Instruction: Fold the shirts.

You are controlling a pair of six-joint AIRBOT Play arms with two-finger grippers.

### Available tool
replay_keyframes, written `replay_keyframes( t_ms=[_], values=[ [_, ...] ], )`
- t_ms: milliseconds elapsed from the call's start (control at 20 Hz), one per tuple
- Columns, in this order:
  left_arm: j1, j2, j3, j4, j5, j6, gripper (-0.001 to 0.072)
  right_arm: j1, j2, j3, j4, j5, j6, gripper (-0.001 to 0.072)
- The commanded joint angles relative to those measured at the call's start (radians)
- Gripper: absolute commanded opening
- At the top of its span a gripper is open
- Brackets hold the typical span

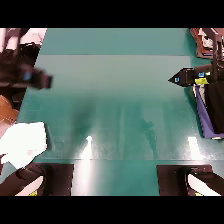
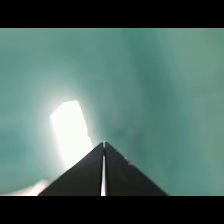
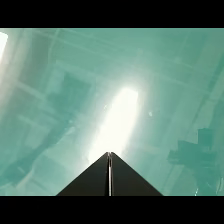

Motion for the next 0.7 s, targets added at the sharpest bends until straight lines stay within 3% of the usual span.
replay_keyframes(
  t_ms=[0, 50, 100, 150, 350, 500, 550, 600, 650],
  values=[
    [0.126, 0.146, -0.228, 0.191, -0.206, -0.003, 0.0135, 0.001, -0.001, 0.001, 0.0, -0.011, 0.0, 0.0017],
    [0.148, 0.174, -0.312, 0.191, -0.202, -0.014, 0.0474, 0.001, -0.001, 0.001, 0.0, -0.017, 0.0, 0.0017],
    [0.167, 0.191, -0.402, 0.193, -0.183, -0.039, 0.0686, 0.001, -0.001, 0.001, 0.0, -0.017, 0.0, 0.0017],
    [0.181, 0.197, -0.48, 0.194, -0.167, -0.044, 0.0639, 0.001, -0.001, 0.001, 0.0, -0.018, 0.0, 0.0017],
    [0.199, 0.197, -0.746, 0.194, -0.103, -0.079, 0.0641, 0.001, -0.001, 0.001, 0.0, -0.018, 0.0, 0.0017],
    [0.199, 0.197, -0.814, 0.193, -0.087, -0.149, 0.0639, 0.001, -0.001, 0.001, 0.0, -0.019, 0.0, 0.0017],
    [0.199, 0.197, -0.813, 0.194, -0.082, -0.169, 0.0507, 0.001, -0.001, 0.001, 0.0, -0.019, 0.0, 0.0017],
    [0.199, 0.197, -0.811, 0.193, -0.081, -0.167, 0.0183, 0.001, -0.001, 0.001, 0.0, -0.021, 0.0, 0.0017],
    [0.199, 0.197, -0.806, 0.193, -0.08, -0.167, 0.0042, 0.001, -0.001, 0.001, 0.0, -0.023, 0.0, 0.0017]
  ],
)
